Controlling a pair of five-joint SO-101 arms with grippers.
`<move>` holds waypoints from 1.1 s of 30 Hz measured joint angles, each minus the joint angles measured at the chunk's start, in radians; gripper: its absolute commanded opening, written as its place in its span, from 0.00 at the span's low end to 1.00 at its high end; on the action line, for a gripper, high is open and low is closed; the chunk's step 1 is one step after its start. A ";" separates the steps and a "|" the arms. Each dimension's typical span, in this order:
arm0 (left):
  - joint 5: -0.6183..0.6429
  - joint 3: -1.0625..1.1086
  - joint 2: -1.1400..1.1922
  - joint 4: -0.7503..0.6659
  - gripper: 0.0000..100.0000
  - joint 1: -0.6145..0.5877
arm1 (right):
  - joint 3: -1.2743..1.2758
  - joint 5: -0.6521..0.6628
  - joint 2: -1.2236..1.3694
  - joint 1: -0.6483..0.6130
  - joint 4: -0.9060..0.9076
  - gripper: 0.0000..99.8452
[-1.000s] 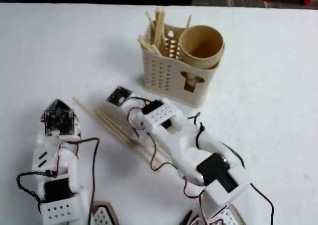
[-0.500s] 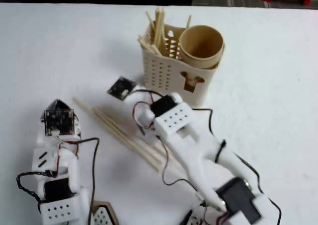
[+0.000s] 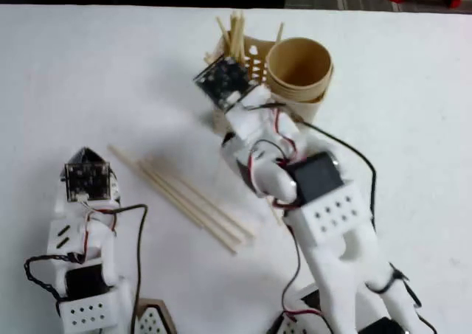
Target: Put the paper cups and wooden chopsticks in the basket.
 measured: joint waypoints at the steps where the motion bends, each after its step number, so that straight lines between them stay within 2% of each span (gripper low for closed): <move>1: 0.000 0.000 0.000 0.000 0.03 0.000 | -0.023 -0.017 -0.011 0.000 0.000 0.02; 9: 0.000 0.000 0.000 0.000 0.03 0.000 | -0.247 -0.123 -0.034 0.000 0.000 0.02; 14: 0.000 0.000 0.000 0.000 0.03 0.000 | -0.410 -0.143 -0.035 0.000 -0.018 0.02; 23: 0.000 0.000 0.000 0.000 0.03 0.000 | -0.482 -0.143 -0.043 0.006 -0.290 0.02; 28: 0.000 0.000 0.000 0.000 0.03 0.000 | -0.491 -0.143 0.008 0.061 -0.453 0.02; 33: 0.000 0.000 0.000 0.000 0.03 0.000 | -0.491 -0.143 0.127 0.143 -0.519 0.02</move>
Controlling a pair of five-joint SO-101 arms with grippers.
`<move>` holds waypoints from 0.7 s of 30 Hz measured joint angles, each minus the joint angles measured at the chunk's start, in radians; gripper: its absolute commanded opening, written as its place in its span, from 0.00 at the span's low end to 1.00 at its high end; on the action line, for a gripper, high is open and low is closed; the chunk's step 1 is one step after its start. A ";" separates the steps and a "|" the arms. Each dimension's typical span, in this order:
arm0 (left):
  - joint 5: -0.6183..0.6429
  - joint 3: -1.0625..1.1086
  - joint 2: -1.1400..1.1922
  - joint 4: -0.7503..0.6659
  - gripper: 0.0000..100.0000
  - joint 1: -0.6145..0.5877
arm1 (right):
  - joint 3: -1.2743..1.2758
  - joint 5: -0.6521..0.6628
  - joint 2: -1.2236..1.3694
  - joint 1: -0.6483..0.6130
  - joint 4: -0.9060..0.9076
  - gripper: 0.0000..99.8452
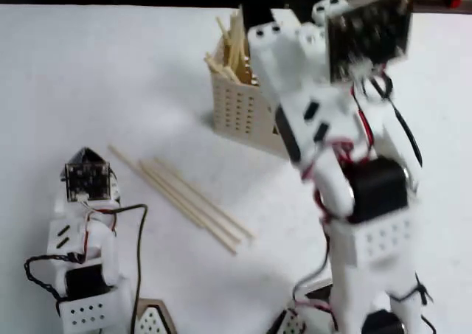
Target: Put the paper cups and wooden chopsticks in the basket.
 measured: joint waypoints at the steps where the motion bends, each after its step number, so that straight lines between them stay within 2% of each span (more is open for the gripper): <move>1: 0.000 0.000 0.000 0.000 0.03 0.000 | 0.000 0.000 0.025 0.012 -0.003 0.02; 8: 0.000 0.000 0.000 0.000 0.03 0.000 | 0.000 0.000 0.178 0.071 -0.005 0.02; 12: 0.000 0.000 0.000 0.000 0.03 0.000 | 0.000 0.000 0.247 0.083 0.052 0.03; 17: 0.000 0.000 0.000 0.000 0.03 0.000 | 0.000 0.000 0.262 0.083 0.146 0.14; 21: 0.000 0.000 0.000 0.000 0.03 0.000 | 0.000 0.000 0.241 0.078 0.215 0.16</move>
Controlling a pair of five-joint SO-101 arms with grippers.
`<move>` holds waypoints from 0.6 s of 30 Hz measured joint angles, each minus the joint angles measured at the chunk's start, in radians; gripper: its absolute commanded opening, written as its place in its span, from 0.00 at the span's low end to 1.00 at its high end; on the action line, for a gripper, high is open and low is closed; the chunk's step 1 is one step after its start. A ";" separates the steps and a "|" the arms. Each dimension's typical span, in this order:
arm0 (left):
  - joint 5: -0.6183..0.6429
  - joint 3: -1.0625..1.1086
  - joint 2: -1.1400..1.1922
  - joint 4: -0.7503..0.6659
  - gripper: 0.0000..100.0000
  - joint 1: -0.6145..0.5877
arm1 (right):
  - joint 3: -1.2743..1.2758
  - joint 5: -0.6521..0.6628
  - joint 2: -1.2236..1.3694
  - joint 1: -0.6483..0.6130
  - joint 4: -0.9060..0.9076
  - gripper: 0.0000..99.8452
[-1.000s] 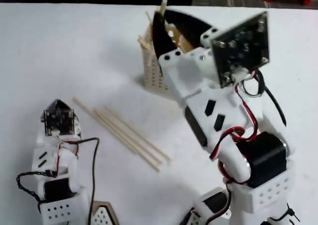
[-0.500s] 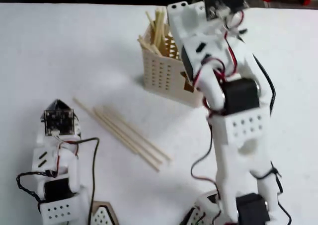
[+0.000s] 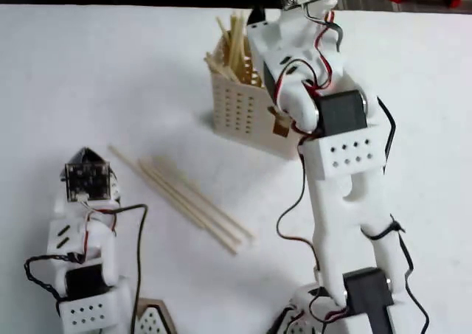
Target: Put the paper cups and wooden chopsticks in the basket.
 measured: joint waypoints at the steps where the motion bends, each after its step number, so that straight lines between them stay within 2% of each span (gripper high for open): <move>1: 0.000 0.000 0.000 0.000 0.03 0.000 | 0.000 0.000 -0.015 -0.009 0.021 0.16; 7: 0.000 0.000 0.000 0.000 0.03 -0.003 | 0.000 0.000 -0.098 -0.092 0.230 0.15; 14: 0.000 0.000 0.000 -0.025 0.03 -0.068 | 0.014 0.000 -0.103 -0.247 0.557 0.16; 18: 0.000 0.000 0.000 -0.028 0.03 -0.075 | 0.130 0.000 -0.103 -0.339 0.601 0.16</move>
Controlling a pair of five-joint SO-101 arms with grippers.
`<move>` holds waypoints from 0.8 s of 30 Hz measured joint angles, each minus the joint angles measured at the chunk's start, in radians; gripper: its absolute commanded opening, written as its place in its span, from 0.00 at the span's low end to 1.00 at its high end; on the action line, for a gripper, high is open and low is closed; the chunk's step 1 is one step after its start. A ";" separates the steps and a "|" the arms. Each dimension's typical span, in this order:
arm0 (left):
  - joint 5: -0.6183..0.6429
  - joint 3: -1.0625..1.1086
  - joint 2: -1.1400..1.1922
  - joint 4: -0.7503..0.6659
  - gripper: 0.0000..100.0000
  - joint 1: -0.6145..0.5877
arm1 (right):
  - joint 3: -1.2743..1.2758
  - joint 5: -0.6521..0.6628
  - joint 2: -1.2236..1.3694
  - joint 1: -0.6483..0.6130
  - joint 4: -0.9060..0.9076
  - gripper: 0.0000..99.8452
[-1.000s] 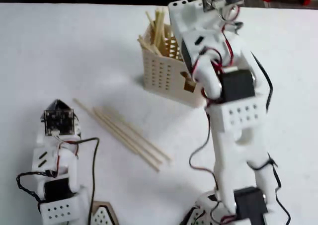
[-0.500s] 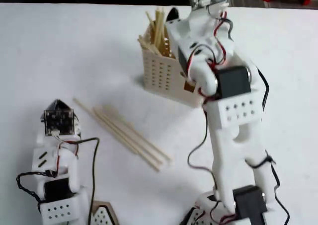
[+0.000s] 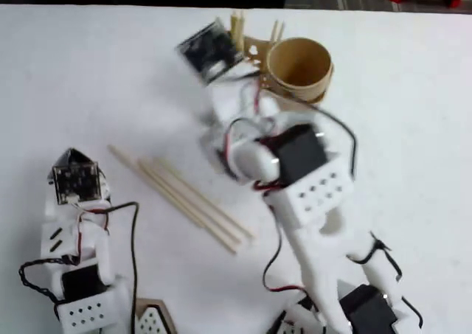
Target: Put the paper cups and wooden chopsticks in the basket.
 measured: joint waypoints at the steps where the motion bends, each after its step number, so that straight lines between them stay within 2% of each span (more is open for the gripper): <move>1: 0.000 0.000 0.000 0.000 0.03 -0.002 | 0.049 0.000 0.000 -0.020 -0.011 0.16; 6: 0.000 0.000 0.000 0.000 0.03 -0.003 | 0.358 0.000 0.000 -0.115 -0.195 0.16; 13: 0.000 0.000 0.000 0.000 0.03 -0.003 | 0.689 0.000 0.000 -0.143 -0.595 0.16; 17: 0.000 0.000 0.000 0.000 0.03 -0.003 | 0.726 0.029 0.029 -0.147 -0.712 0.16; 24: 0.000 0.000 0.000 0.000 0.03 -0.003 | 0.631 0.031 0.278 -0.146 -0.766 0.16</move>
